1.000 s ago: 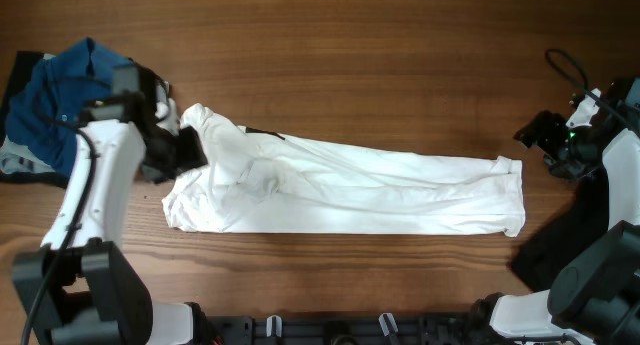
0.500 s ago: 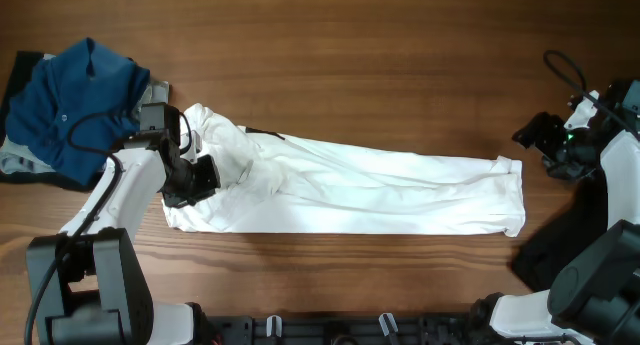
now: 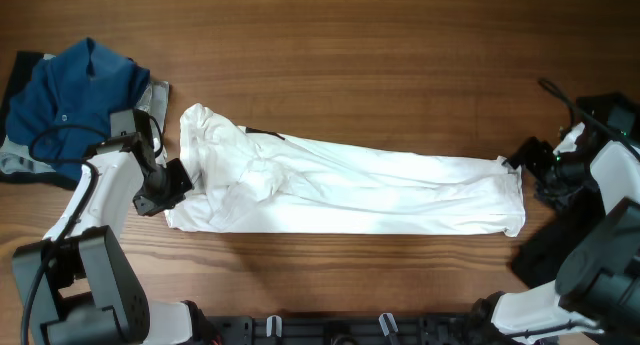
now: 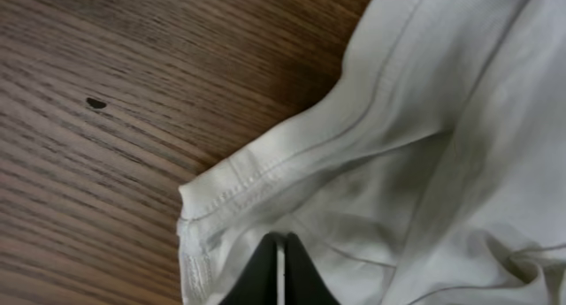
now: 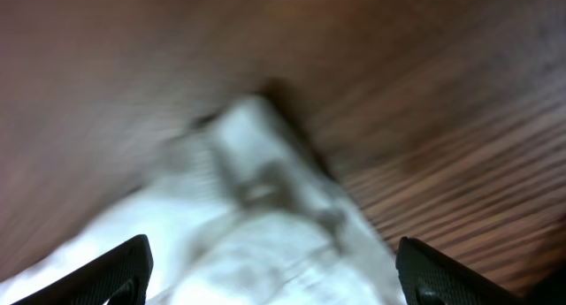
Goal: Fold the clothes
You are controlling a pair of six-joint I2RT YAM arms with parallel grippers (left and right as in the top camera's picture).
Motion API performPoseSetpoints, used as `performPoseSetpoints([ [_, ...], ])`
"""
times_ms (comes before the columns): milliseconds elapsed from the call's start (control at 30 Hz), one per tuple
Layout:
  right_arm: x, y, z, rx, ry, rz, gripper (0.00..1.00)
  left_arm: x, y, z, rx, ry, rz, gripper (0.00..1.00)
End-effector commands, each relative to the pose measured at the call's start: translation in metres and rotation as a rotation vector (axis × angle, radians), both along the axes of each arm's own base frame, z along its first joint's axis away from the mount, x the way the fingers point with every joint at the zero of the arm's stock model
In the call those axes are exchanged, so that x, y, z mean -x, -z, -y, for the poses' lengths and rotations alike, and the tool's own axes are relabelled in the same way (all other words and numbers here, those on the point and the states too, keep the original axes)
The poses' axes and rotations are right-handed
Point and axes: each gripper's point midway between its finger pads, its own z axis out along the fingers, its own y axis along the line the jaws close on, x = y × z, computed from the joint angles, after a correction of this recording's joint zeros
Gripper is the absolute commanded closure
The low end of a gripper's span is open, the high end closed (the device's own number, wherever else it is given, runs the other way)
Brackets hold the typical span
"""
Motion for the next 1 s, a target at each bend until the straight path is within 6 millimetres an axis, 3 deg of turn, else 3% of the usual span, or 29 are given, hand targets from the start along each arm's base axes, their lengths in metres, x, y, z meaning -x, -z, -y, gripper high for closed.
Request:
performPoseSetpoints([
  [0, 0.016, 0.028, 0.002, -0.075, 0.056, -0.079, 0.11, -0.008, -0.007, 0.002, 0.027, -0.024, 0.046, 0.80],
  [67, 0.026, 0.039, -0.009, -0.133, 0.031, -0.119, 0.07, -0.011, -0.008, 0.004, 0.040, -0.022, 0.058, 0.72],
  [200, 0.045, 0.053, -0.032, -0.222, 0.013, -0.168, 0.07, -0.014, -0.008, 0.005, 0.048, -0.021, 0.070, 0.70],
  [333, 0.036, 0.049, -0.064, -0.381, -0.080, -0.028, 0.39, -0.014, -0.008, 0.005, 0.047, -0.022, 0.072, 0.70],
  [533, 0.030, 0.042, -0.069, -0.419, -0.087, 0.010, 0.78, -0.014, -0.008, 0.005, 0.048, -0.022, 0.071, 0.71],
  [633, 0.009, 0.027, -0.062, -0.420, -0.089, 0.094, 0.96, -0.014, -0.008, 0.005, 0.049, -0.022, 0.071, 0.71],
  [800, -0.027, -0.013, -0.034, -0.342, -0.059, 0.202, 0.96, -0.016, -0.010, 0.009, 0.071, -0.020, 0.081, 0.75],
  [967, -0.061, -0.075, -0.004, -0.214, -0.079, 0.326, 0.96, -0.026, -0.022, 0.010, 0.089, -0.017, 0.104, 0.78],
])
